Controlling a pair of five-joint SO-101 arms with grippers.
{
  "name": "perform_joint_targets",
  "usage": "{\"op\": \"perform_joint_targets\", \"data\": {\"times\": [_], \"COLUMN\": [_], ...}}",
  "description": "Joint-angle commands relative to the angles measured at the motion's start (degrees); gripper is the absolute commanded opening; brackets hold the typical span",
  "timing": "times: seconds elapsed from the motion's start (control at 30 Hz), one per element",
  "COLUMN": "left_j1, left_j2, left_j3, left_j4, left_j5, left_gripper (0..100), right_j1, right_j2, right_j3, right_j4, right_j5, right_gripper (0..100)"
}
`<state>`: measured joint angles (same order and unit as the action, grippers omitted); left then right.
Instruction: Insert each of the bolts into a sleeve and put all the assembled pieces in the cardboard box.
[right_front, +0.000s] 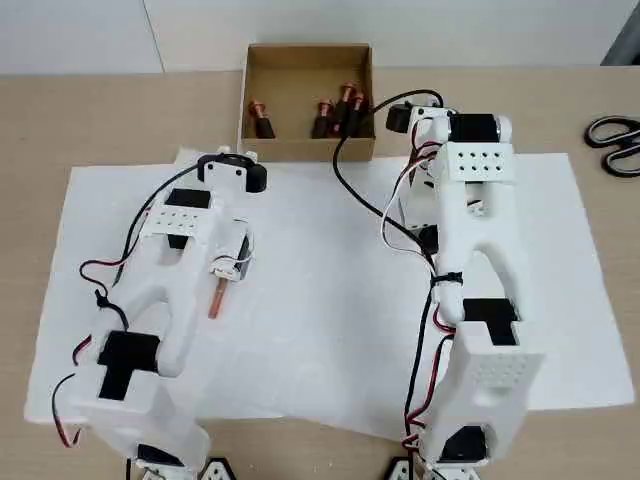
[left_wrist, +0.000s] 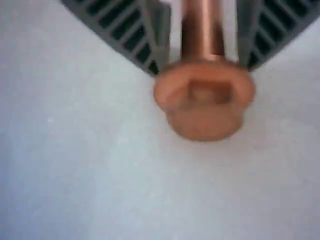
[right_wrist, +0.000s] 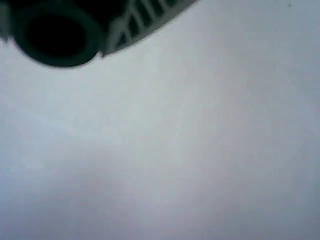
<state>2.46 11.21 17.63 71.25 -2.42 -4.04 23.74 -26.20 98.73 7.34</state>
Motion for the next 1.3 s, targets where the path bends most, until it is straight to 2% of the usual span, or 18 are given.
{"op": "perform_joint_targets", "data": {"times": [0.0, 0.13, 0.23, 0.43, 0.53, 0.73, 0.87, 0.97, 1.1, 1.27], "left_j1": [-0.4, -0.3, -0.3, 0.0, -0.2, -0.1, -0.3, -0.3, 0.1, 2.0], "left_j2": [-0.2, -0.1, -0.1, -0.8, -2.8, -10.2, -14.8, -18.9, -26.4, -38.0], "left_j3": [-2.2, -1.6, -1.2, -1.7, -7.1, -23.5, -30.5, -31.4, -31.3, -31.1], "left_j4": [-1.0, -1.4, -2.3, -2.5, 3.4, 18.8, 26.7, 28.8, 29.1, 29.1], "left_j5": [0.5, 0.4, 0.4, 0.6, 0.6, 0.7, 6.2, 9.5, 9.6, 9.6], "left_gripper": [9, 8, 1, 1, 1, 1, 1, 1, 1, 1], "right_j1": [-0.2, -0.2, -0.2, -0.2, -0.3, -0.3, -0.2, -0.2, -0.2, -0.2], "right_j2": [-4.4, -4.4, -4.4, -4.5, -6.2, -21.0, -32.0, -39.9, -51.3, -67.9], "right_j3": [-0.2, -0.2, -0.2, -0.3, -0.5, -0.4, -0.2, -0.2, 0.3, 11.4], "right_j4": [0.9, 0.9, 0.9, 0.9, 0.9, 0.9, 0.8, 0.9, 0.9, 0.8], "right_j5": [-0.7, -0.7, -0.7, -0.7, -0.4, -0.4, -0.4, -0.4, -0.4, -0.4], "right_gripper": [0.3, 0.3, 0.3, 0.3, 0.3, 0.3, 0.3, 0.3, 0.3, 0.3]}}
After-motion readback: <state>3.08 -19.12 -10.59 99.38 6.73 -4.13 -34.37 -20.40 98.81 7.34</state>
